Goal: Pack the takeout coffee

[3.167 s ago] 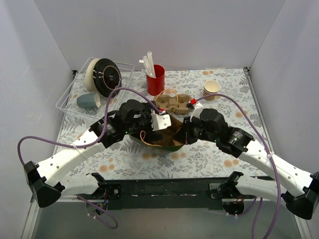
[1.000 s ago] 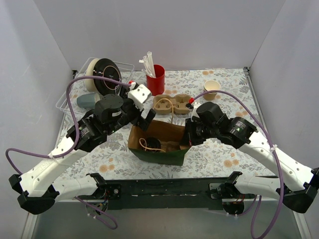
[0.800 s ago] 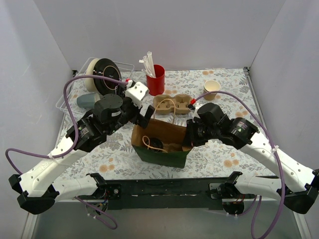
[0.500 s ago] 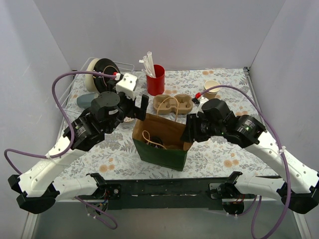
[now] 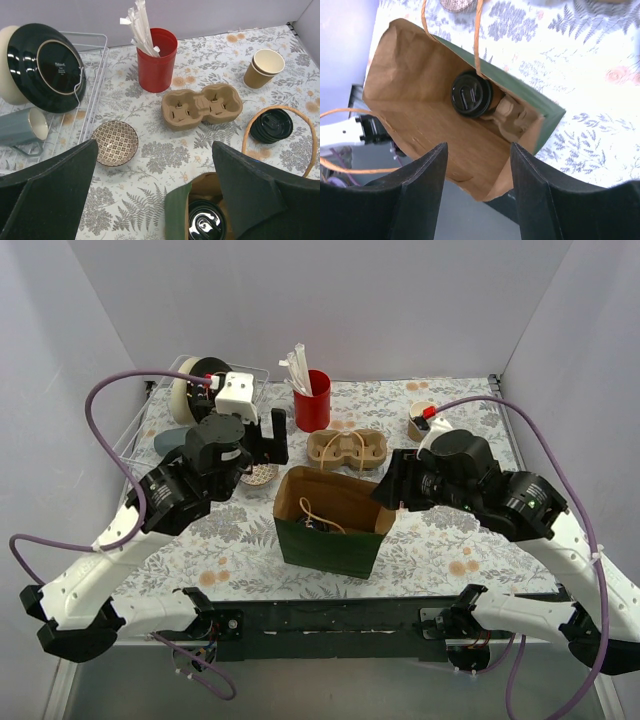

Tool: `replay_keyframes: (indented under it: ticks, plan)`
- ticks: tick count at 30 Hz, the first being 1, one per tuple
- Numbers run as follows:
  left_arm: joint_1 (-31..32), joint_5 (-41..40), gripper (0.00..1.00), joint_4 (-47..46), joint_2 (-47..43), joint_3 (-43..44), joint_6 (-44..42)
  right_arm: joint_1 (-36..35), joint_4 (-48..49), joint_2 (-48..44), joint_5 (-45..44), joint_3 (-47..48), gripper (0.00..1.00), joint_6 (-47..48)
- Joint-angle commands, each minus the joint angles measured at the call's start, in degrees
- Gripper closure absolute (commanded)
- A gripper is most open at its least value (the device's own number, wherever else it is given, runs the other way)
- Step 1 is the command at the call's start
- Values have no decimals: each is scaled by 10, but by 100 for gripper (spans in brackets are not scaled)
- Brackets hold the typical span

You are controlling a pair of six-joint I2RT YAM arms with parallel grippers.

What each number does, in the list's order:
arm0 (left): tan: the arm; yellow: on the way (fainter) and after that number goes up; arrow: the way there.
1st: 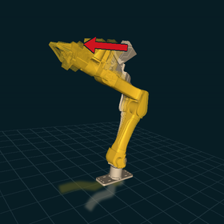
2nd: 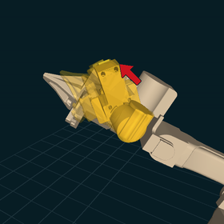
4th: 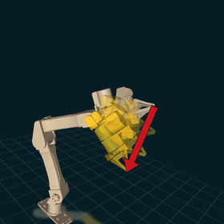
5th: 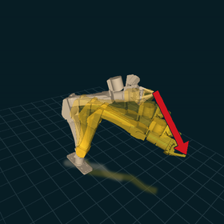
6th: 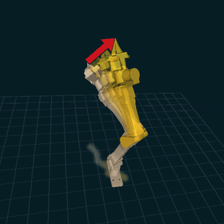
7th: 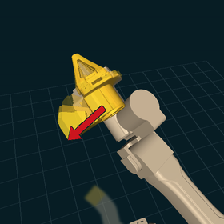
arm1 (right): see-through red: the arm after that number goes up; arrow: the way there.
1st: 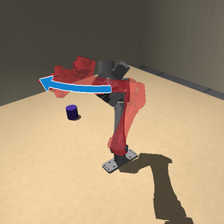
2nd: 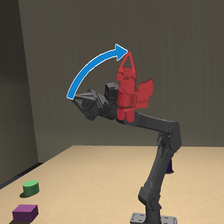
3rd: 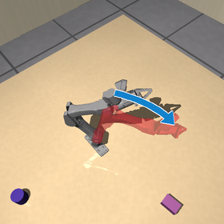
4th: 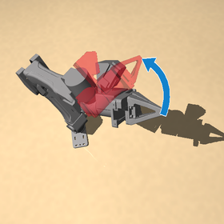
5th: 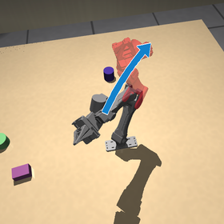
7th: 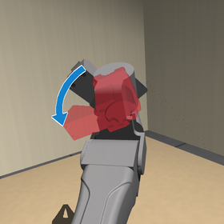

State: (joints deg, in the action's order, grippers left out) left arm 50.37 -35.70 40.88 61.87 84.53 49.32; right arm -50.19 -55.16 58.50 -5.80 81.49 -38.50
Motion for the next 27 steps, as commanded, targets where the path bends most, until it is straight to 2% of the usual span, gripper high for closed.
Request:
replay_keyframes:
  ticks: [1,6,7,9,10,11,13,17,18,21,24,25,27]
  plan:
    - [-3,-33,2,50,17,27,64,3,60,-26,-66,20,39,-4]
    - [-37,-45,2,103,44,74,111,3,123,-5,-110,51,39,38]
    - [-64,-32,2,110,66,84,114,3,125,7,-112,72,39,42]
    - [-99,17,6,101,87,114,113,3,131,14,-111,85,40,52]
    - [-146,86,8,92,106,123,120,3,142,18,-105,90,41,55]
    - [-169,121,9,82,119,137,133,3,145,19,-101,94,41,58]
    - [-205,168,12,66,156,170,151,3,147,20,-89,99,42,65]
    - [-248,229,18,28,241,212,192,2,133,14,-72,91,43,69]
    - [-258,244,23,10,255,207,186,3,131,11,-62,86,43,69]
    - [-259,297,24,-101,305,184,134,3,129,-11,-54,56,43,69]
    - [-262,302,42,-107,406,239,132,3,131,-43,-60,33,43,75]
    - [-262,314,50,-100,430,286,126,3,130,-48,-61,30,43,78]
    - [-255,322,51,-89,477,315,126,3,118,-54,-65,31,43,86]
